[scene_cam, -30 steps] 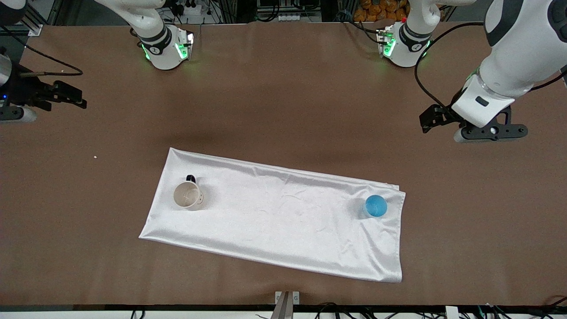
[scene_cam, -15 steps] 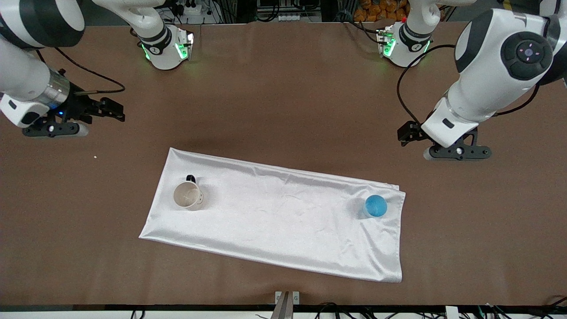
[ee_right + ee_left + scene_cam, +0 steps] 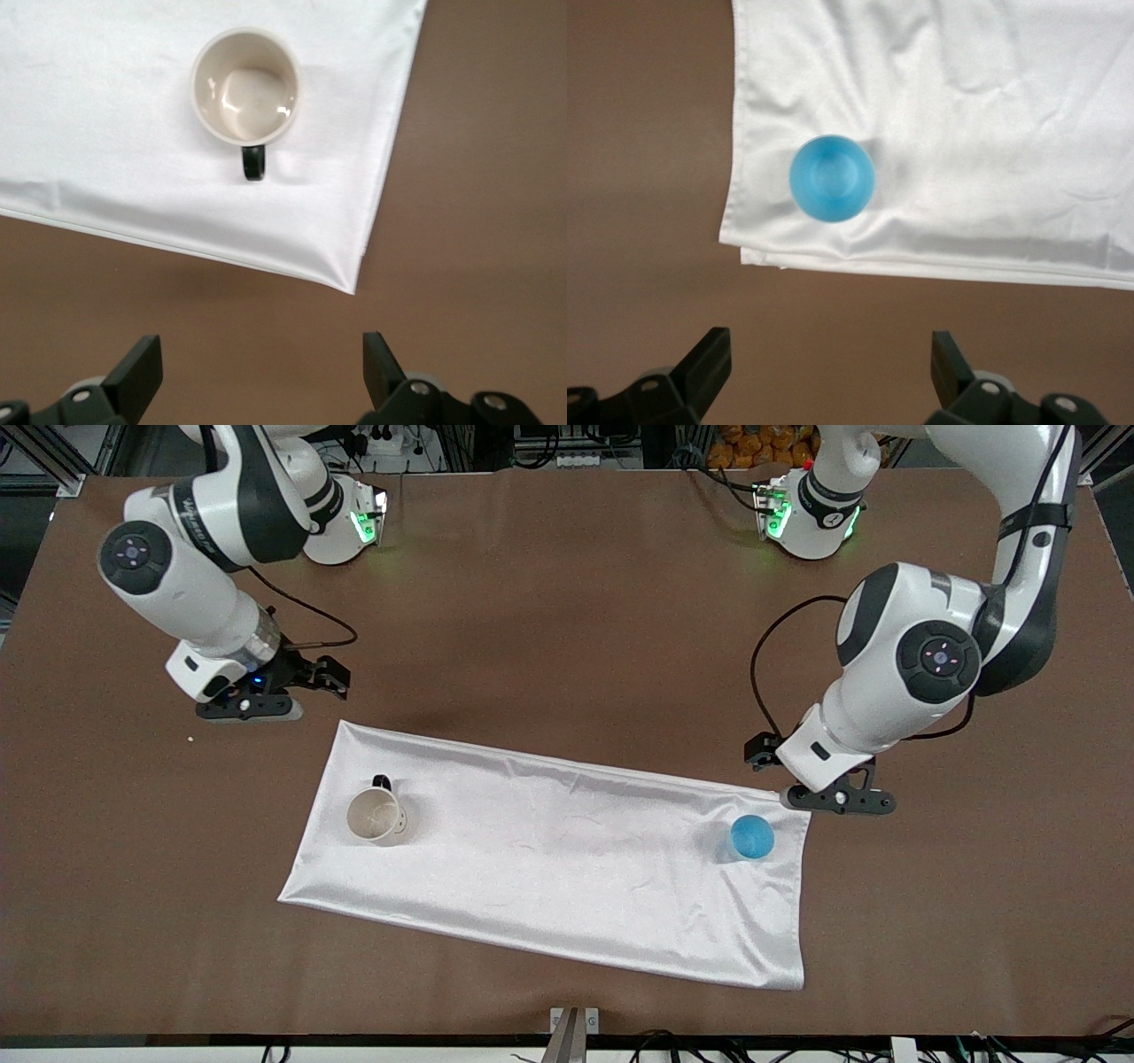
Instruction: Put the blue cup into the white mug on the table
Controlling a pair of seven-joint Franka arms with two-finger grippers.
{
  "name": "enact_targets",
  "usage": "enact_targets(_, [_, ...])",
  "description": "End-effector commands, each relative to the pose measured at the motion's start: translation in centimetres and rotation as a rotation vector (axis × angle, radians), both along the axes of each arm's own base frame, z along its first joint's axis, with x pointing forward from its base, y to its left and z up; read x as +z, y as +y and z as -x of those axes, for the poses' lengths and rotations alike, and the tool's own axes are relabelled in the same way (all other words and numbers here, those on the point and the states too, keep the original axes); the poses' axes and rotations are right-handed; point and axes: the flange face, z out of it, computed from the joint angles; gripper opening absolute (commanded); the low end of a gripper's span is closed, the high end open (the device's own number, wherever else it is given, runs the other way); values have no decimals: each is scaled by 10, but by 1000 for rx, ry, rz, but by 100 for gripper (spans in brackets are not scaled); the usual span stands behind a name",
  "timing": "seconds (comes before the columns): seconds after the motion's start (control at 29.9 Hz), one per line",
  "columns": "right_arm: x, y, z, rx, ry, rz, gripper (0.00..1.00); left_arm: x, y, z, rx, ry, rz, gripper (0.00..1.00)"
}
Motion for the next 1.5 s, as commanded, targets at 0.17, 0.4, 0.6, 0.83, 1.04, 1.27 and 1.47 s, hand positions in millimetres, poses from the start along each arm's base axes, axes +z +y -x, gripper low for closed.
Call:
enact_targets(0.17, [-83,48,-11,-10,-40,62,100,-53,-29,-17,-58,-40,8,100])
enact_targets(0.4, [-125,58,-16,-11,-34,55,100,-96,-48,-15,-113,-41,-30,100])
enact_targets(0.6, [-148,60,-30,-11,-49,40,100,-118,-52,-17,-126,-45,-39,100])
enact_targets(0.83, [-159,63,-49,-16,-57,33,100,-138,-53,-19,-132,-53,-36,100])
enact_targets(1.04, [-170,64,-65,-22,-71,27,100,-153,-52,-19,-152,-58,-58,100])
enact_targets(1.27, [-182,49,-86,-19,-87,48,100,-159,-53,-20,-156,-62,-60,100])
enact_targets(1.47, [-187,31,-95,-20,-107,58,100,-162,-53,-21,-173,-69,-67,100])
